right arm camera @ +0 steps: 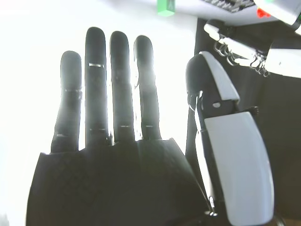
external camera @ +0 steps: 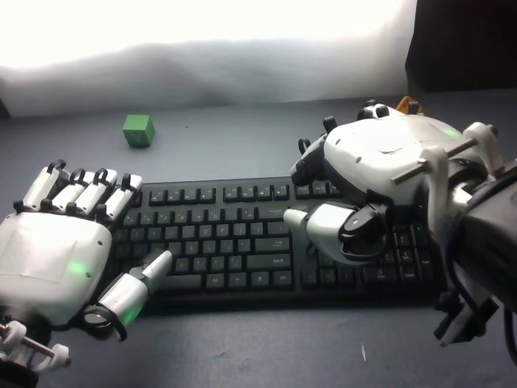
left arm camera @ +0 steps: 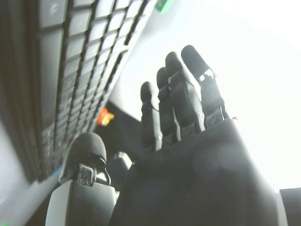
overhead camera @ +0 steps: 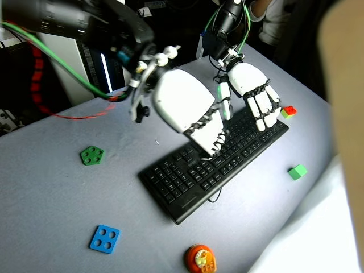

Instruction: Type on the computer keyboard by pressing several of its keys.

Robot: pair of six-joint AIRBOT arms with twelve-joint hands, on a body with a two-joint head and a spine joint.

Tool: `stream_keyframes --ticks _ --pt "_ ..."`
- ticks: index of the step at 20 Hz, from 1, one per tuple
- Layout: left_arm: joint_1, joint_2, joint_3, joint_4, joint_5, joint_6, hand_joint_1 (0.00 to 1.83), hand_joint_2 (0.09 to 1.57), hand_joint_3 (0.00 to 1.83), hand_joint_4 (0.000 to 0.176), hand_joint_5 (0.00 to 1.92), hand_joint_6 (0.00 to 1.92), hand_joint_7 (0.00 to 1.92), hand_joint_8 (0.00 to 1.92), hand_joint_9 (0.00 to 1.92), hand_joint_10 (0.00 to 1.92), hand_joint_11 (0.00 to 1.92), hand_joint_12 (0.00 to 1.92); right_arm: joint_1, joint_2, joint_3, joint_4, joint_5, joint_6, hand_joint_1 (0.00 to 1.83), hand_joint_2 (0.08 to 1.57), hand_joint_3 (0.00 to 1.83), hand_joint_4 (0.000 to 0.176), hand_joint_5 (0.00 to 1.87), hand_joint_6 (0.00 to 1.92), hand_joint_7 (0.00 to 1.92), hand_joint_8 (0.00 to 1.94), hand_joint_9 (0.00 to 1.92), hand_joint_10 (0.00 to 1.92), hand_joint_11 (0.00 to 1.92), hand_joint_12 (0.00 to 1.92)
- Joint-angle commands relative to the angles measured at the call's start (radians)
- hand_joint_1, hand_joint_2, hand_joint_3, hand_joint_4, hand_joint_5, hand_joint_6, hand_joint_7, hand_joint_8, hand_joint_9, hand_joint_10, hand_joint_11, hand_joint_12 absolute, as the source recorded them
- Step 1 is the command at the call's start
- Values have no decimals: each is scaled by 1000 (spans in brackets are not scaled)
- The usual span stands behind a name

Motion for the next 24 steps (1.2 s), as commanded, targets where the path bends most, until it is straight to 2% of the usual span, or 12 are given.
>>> stream_keyframes --ticks 1,5,8,11,12,14,15,16,17,20,23,24 --pt "1 -5 6 61 -117 12 94 1324 0 39 317 2 343 6 394 7 0 1059 14 12 -6 -82 9 -7 589 1257 0 0 691 21 685 10 569 288 28 1534" --pt "7 -25 18 66 -118 21 88 1331 3 39 293 1 332 1 386 3 0 1050 18 35 -7 -82 8 -17 549 1267 3 0 677 14 673 2 557 283 15 1538" --pt "17 -38 21 67 -118 21 199 1307 0 50 233 3 320 0 376 1 0 1035 24 28 -7 -90 8 -17 549 1264 1 0 673 11 659 1 543 282 2 1549" --pt "22 -43 23 67 -118 21 354 1291 0 43 232 4 292 1 350 1 0 1017 18 20 -6 -124 8 -8 553 1266 0 0 676 12 654 5 538 282 1 1546" --pt "24 -44 26 67 -118 20 410 1287 0 46 219 2 268 1 330 1 0 1014 19 19 -4 -124 8 -5 544 1267 1 0 679 13 660 7 543 283 12 1543" --pt "27 -49 33 67 -118 13 810 1188 0 43 212 12 241 7 328 2 0 995 20 18 0 -124 7 -2 529 1269 2 0 674 11 654 3 541 280 16 1531" --pt "28 -53 37 67 -118 11 912 1137 0 42 212 7 232 2 322 0 0 986 21 17 1 -124 6 -1 545 1270 2 0 674 10 659 4 540 279 8 1539" --pt "29 -56 41 67 -118 8 964 1110 0 45 206 3 219 0 305 0 0 964 22 17 1 -125 5 -1 536 1274 3 0 678 12 658 3 536 277 3 1540" --pt "29 -60 44 67 -118 5 1054 1081 0 56 202 1 198 0 286 0 0 937 23 17 1 -125 4 0 531 1273 3 0 682 13 659 4 536 276 4 1541" --pt "29 -64 45 67 -118 2 1193 1072 0 56 211 2 157 0 237 0 0 849 24 17 1 -125 4 0 550 1267 0 0 678 11 659 3 535 277 0 1542" --pt "29 -64 42 67 -118 -1 1134 1072 0 62 196 0 185 8 266 12 0 895 24 17 1 -125 4 0 537 1267 0 0 681 12 669 6 544 281 7 1543" --pt "29 -64 42 67 -118 -2 1043 1096 4 52 197 1 208 11 282 15 0 929 24 17 1 -125 4 0 533 1267 0 0 679 11 668 6 546 282 9 1541"
